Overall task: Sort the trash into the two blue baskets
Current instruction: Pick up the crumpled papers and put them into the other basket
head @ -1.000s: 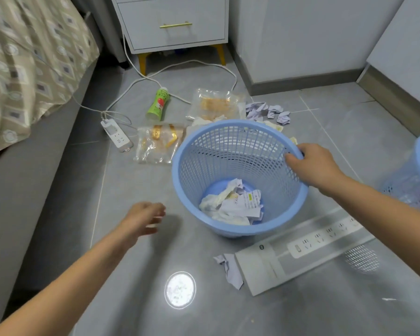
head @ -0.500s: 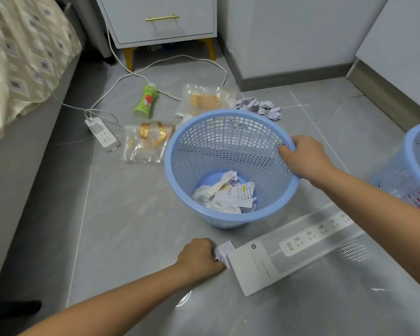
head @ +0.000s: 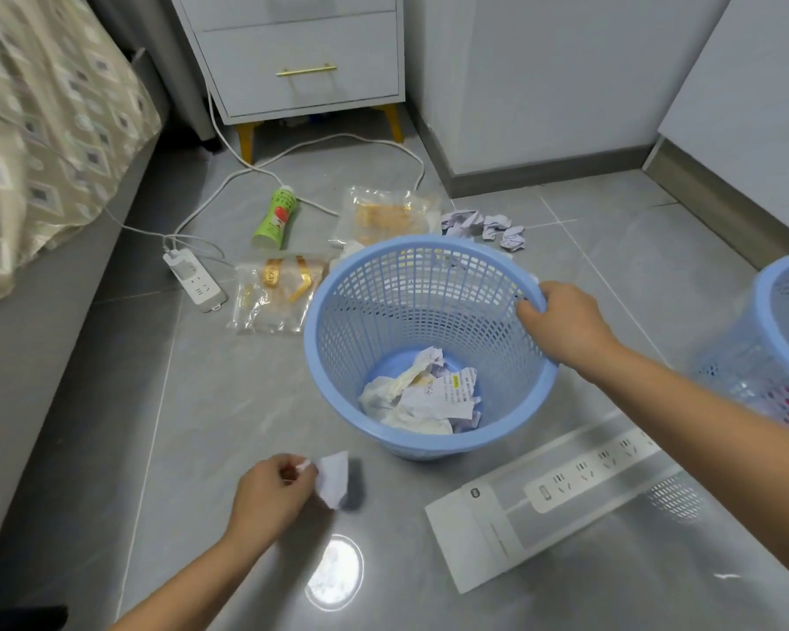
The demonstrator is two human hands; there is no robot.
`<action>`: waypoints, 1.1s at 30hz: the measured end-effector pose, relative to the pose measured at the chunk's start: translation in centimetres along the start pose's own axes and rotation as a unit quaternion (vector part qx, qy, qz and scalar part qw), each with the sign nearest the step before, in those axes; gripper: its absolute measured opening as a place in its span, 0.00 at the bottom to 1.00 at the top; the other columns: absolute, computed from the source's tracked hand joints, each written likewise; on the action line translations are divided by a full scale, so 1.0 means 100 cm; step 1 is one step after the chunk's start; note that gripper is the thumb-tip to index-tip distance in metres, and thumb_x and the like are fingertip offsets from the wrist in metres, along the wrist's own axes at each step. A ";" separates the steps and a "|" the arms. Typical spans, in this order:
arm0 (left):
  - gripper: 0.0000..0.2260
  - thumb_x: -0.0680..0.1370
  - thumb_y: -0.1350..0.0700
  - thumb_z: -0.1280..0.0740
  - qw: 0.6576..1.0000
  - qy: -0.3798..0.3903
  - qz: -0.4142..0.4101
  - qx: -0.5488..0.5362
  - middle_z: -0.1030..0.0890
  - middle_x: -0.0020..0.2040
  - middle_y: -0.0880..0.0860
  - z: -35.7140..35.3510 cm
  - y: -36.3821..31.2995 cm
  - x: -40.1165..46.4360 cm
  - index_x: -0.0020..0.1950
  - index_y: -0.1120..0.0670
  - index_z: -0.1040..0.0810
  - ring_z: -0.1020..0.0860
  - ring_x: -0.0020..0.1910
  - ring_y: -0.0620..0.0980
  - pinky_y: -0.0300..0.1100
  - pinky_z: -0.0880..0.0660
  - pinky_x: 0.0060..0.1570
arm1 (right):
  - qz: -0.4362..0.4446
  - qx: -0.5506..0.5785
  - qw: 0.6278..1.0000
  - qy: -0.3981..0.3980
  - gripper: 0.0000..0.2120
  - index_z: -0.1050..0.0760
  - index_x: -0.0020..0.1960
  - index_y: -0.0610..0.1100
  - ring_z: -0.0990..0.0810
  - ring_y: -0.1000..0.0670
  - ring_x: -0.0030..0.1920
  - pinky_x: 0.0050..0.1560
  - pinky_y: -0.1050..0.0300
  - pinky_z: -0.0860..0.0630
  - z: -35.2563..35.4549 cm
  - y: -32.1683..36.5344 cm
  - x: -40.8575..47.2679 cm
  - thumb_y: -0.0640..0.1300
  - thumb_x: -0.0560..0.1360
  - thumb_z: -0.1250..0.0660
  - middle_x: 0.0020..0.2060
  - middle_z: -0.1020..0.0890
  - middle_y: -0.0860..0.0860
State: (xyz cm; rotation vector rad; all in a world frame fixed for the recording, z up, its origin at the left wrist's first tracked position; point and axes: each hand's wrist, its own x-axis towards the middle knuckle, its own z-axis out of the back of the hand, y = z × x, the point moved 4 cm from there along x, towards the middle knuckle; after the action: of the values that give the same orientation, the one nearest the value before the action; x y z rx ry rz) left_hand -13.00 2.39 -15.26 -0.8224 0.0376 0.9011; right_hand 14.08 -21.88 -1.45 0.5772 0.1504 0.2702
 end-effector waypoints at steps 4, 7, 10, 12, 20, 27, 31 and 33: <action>0.12 0.75 0.50 0.31 0.968 -0.148 0.025 -0.203 0.18 0.40 0.55 0.069 -0.004 0.020 0.50 0.58 0.18 0.19 0.37 0.48 0.51 0.20 0.44 | 0.003 -0.011 1.000 0.003 0.08 0.29 0.41 0.40 0.29 0.44 0.38 0.38 0.57 0.37 -0.002 0.000 0.000 0.43 0.76 0.40 0.37 0.26 0.43; 0.12 0.78 0.54 0.35 0.919 -0.247 -0.029 -0.305 0.21 0.40 0.52 0.128 -0.049 0.028 0.54 0.60 0.20 0.21 0.33 0.39 0.44 0.21 0.45 | 0.008 -0.014 1.000 0.003 0.09 0.30 0.40 0.39 0.29 0.44 0.37 0.36 0.56 0.38 -0.002 0.001 0.000 0.43 0.76 0.40 0.35 0.26 0.44; 0.09 0.77 0.54 0.35 0.917 -0.233 -0.122 -0.300 0.20 0.41 0.53 0.158 -0.114 0.027 0.50 0.57 0.19 0.22 0.38 0.46 0.32 0.24 0.33 | 0.011 -0.022 1.000 0.004 0.10 0.30 0.38 0.39 0.29 0.43 0.37 0.35 0.55 0.38 -0.002 0.003 -0.001 0.43 0.76 0.40 0.33 0.26 0.44; 0.05 0.76 0.54 0.33 0.938 -0.179 -0.183 -0.233 0.19 0.37 0.50 0.155 -0.156 0.027 0.45 0.52 0.18 0.24 0.36 0.44 0.37 0.26 0.33 | 0.009 -0.026 1.000 0.006 0.10 0.30 0.38 0.40 0.28 0.43 0.37 0.37 0.56 0.36 0.000 0.003 -0.002 0.43 0.76 0.40 0.35 0.25 0.43; 0.07 0.73 0.47 0.30 0.932 -0.041 -0.350 0.084 0.21 0.35 0.42 0.082 -0.254 0.015 0.46 0.49 0.18 0.25 0.31 0.38 0.28 0.35 0.29 | -0.015 -0.012 1.000 0.016 0.16 0.38 0.30 0.47 0.29 0.44 0.35 0.32 0.56 0.37 0.014 -0.019 -0.013 0.41 0.75 0.40 0.28 0.31 0.51; 0.22 0.71 0.34 0.35 0.882 0.080 -0.376 0.272 0.18 0.48 0.43 0.034 -0.295 0.016 0.55 0.48 0.20 0.23 0.40 0.38 0.37 0.24 0.42 | -0.007 -0.005 1.000 0.026 0.16 0.38 0.30 0.47 0.29 0.46 0.34 0.32 0.56 0.37 0.035 -0.043 -0.016 0.41 0.75 0.40 0.28 0.31 0.52; 0.15 0.75 0.43 0.33 0.928 0.035 -0.341 0.147 0.17 0.43 0.48 0.034 -0.339 0.036 0.48 0.53 0.17 0.21 0.41 0.43 0.38 0.24 0.39 | -0.020 -0.020 0.999 0.027 0.16 0.40 0.31 0.48 0.29 0.45 0.38 0.36 0.57 0.37 0.045 -0.071 -0.016 0.44 0.76 0.42 0.32 0.30 0.50; 0.13 0.76 0.46 0.33 0.953 0.020 -0.283 0.109 0.16 0.42 0.52 0.030 -0.357 0.059 0.48 0.55 0.17 0.20 0.41 0.47 0.38 0.27 0.34 | -0.017 -0.019 0.999 0.030 0.16 0.41 0.32 0.49 0.29 0.45 0.39 0.38 0.57 0.37 0.047 -0.079 -0.018 0.44 0.77 0.43 0.33 0.29 0.50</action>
State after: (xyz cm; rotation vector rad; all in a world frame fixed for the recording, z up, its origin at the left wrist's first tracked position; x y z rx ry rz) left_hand 15.09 -3.94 6.82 -0.5955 -0.0613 0.3306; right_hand 15.00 -31.16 -1.83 0.5287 0.2116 0.2569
